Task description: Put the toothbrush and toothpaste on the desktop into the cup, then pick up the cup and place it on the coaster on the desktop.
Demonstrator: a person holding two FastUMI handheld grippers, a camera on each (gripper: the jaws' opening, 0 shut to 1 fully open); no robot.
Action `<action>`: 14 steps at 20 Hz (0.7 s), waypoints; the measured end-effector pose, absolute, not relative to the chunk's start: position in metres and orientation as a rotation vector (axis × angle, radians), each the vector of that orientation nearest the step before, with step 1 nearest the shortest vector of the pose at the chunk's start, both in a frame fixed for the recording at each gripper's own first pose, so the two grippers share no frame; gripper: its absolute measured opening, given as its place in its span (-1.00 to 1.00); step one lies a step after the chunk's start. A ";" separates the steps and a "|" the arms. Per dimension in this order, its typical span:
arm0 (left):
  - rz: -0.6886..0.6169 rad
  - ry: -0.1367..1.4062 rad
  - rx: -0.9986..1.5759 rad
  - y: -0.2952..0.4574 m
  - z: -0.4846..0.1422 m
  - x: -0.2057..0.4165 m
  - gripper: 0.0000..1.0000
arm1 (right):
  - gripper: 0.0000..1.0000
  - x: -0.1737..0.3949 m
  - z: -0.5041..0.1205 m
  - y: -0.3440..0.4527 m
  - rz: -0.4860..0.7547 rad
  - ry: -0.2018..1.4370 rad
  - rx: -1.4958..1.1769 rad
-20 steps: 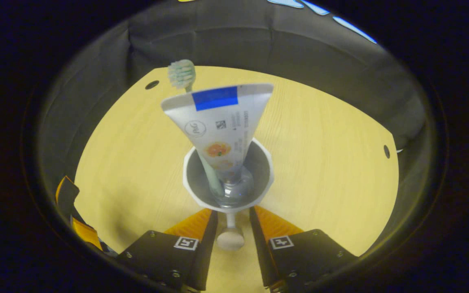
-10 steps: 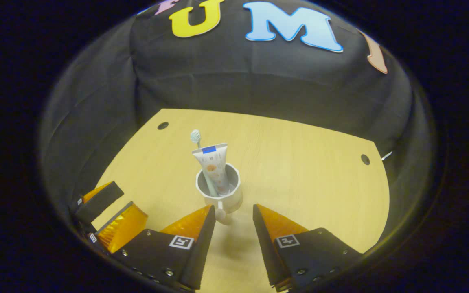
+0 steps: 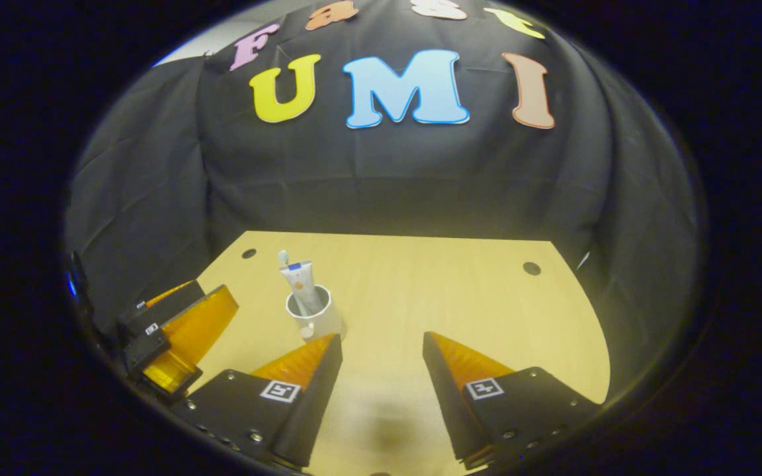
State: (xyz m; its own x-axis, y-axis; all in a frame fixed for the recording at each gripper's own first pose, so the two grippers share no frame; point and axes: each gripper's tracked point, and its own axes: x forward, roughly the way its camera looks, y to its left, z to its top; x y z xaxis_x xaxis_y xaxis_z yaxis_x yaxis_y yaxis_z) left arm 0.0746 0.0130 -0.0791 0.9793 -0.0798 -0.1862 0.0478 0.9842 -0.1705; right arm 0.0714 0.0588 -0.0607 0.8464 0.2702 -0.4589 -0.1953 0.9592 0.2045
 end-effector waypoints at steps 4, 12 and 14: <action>-0.060 0.169 -0.154 -0.012 -0.066 0.064 0.97 | 0.75 0.049 -0.052 0.037 0.235 0.436 0.159; -0.018 0.105 -0.151 -0.024 -0.036 0.040 0.91 | 0.82 0.036 -0.004 0.013 0.192 0.173 0.110; -0.010 0.091 -0.148 -0.020 -0.031 0.038 0.87 | 0.82 0.038 0.009 0.014 0.178 0.119 0.108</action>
State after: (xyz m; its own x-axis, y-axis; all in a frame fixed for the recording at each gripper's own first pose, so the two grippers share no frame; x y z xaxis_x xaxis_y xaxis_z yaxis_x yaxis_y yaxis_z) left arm 0.0378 -0.0196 -0.0309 0.9958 -0.0169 -0.0896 0.0034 0.9890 -0.1481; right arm 0.0377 0.0141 0.0092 0.9771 0.1827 -0.1087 -0.1698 0.9784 0.1179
